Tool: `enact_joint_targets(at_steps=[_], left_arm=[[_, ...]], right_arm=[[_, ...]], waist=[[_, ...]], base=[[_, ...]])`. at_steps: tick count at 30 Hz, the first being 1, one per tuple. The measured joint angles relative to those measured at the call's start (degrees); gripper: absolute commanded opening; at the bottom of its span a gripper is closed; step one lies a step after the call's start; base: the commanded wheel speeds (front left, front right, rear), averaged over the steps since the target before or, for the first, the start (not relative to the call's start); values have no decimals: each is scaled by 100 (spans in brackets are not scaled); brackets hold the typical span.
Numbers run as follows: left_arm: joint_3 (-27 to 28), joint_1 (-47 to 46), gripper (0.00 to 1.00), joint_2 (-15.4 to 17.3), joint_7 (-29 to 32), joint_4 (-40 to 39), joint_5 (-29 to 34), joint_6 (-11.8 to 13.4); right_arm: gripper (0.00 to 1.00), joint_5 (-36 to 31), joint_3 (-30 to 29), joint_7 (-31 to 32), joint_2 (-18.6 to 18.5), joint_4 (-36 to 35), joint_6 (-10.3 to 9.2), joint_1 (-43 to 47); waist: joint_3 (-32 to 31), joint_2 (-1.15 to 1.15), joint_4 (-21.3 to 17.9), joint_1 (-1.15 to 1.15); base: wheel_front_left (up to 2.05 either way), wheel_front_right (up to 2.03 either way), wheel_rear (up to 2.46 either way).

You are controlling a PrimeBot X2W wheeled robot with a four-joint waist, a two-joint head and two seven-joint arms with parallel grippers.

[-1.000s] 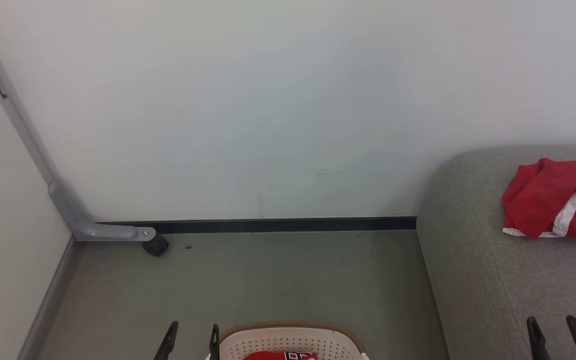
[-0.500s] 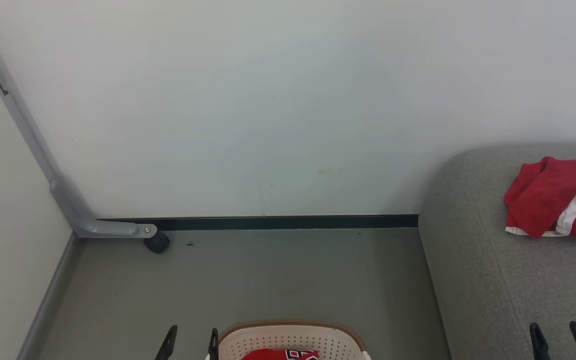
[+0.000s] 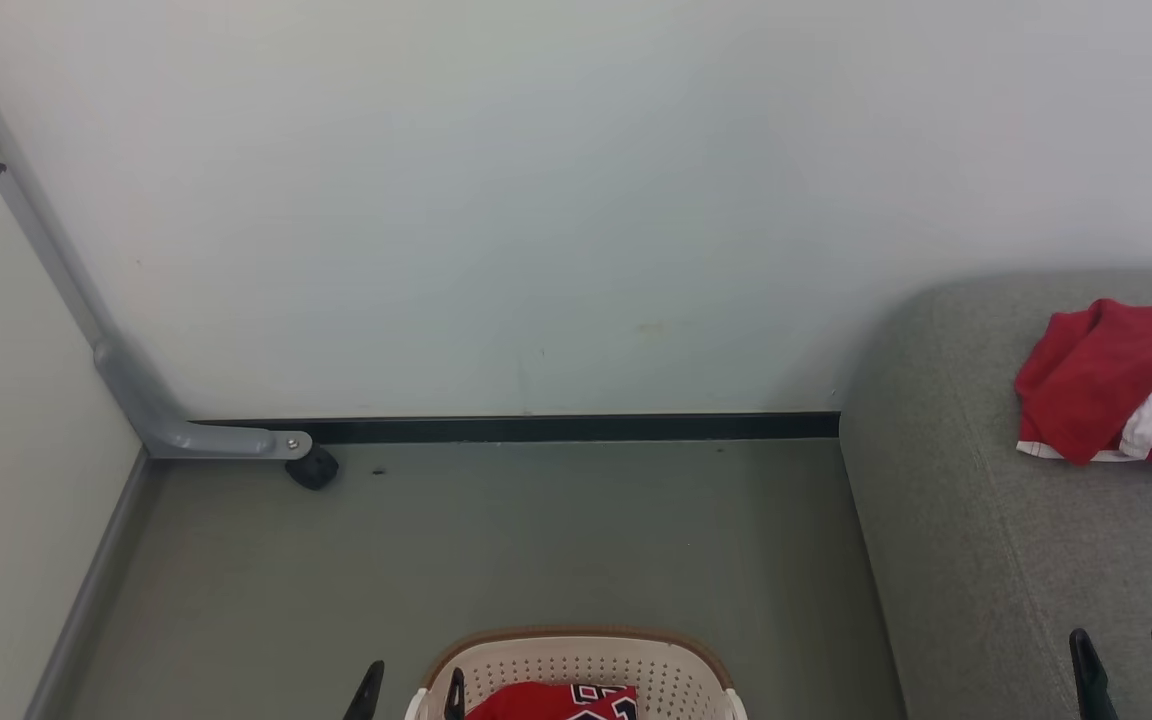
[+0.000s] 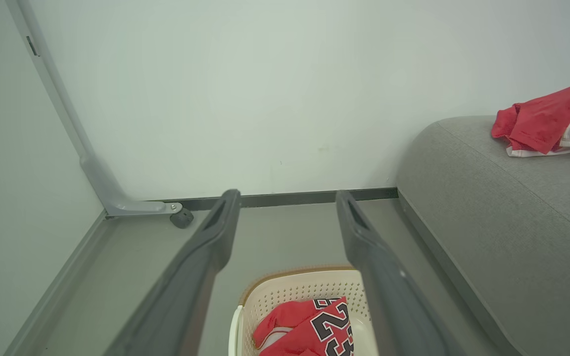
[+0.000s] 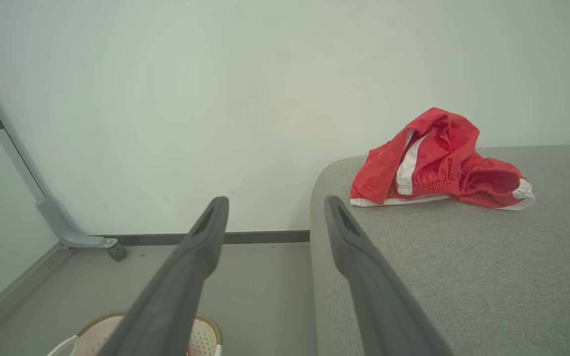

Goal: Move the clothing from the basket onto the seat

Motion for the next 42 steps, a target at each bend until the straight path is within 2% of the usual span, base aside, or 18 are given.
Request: enact_joint_targets(at_steps=[6, 18, 31, 42], left_arm=[[-387, -39, 100, 4, 18, 219, -283, 0], [-1549, -1109, 100, -1, -11, 1161, -1221, 0], [-2538, -2626, 100, -7, -216, 2458, -2614, 0], [-3006, -3541, 100, -14, -216, 3507, -3337, 0]], right_arm=[[100, 1, -134, 0, -76, -246, 41, -9], [100, 93, -559, -1, -367, -769, 452, -528], [100, 375, -1031, -1, -550, -1206, 1051, -1066], [100, 709, -1306, -2, -556, -1459, 1291, -1570]], waist=[[228, 0, -24, 0], [970, 0, -148, 0], [2011, 1, -397, 1], [2921, 1, -754, 2]], base=[[0, 0, 0], [0, 0, 0], [0, 0, 0], [0, 0, 0]])
